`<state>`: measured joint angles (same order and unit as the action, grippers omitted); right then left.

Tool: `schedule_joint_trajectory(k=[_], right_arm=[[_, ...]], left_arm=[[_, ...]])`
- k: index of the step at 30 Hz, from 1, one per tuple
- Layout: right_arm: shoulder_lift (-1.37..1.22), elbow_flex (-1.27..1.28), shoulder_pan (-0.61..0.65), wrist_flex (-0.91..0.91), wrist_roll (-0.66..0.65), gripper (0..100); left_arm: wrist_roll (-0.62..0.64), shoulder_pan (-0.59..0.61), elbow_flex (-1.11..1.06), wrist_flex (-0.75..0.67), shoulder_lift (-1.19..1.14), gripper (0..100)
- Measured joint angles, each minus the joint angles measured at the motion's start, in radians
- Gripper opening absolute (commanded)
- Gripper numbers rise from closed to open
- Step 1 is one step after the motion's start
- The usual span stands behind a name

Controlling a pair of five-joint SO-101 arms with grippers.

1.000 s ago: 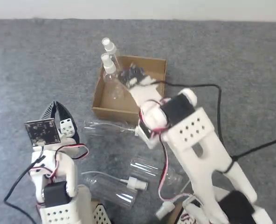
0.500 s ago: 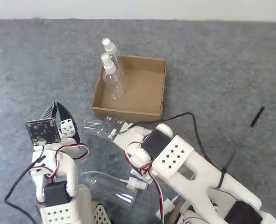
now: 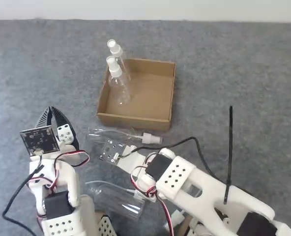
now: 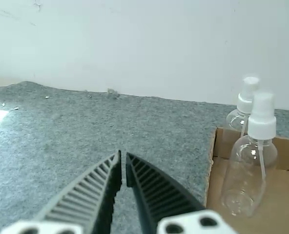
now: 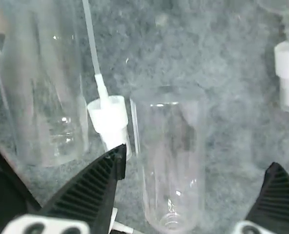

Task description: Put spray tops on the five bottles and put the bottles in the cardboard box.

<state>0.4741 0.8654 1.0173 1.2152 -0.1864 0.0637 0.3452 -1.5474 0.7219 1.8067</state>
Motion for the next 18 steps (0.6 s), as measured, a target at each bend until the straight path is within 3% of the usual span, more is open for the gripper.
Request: schedule_joint_trajectory(k=[13, 18], right_arm=[[-0.025, 0.017, 0.000, -0.015, 0.043, 37.6], [-0.124, 0.017, 0.000, -0.015, 0.048, 19.7]], left_arm=[[0.000, 0.000, 0.000, 0.000, 0.000, 1], [0.000, 0.000, 0.000, 0.000, 0.000, 1]])
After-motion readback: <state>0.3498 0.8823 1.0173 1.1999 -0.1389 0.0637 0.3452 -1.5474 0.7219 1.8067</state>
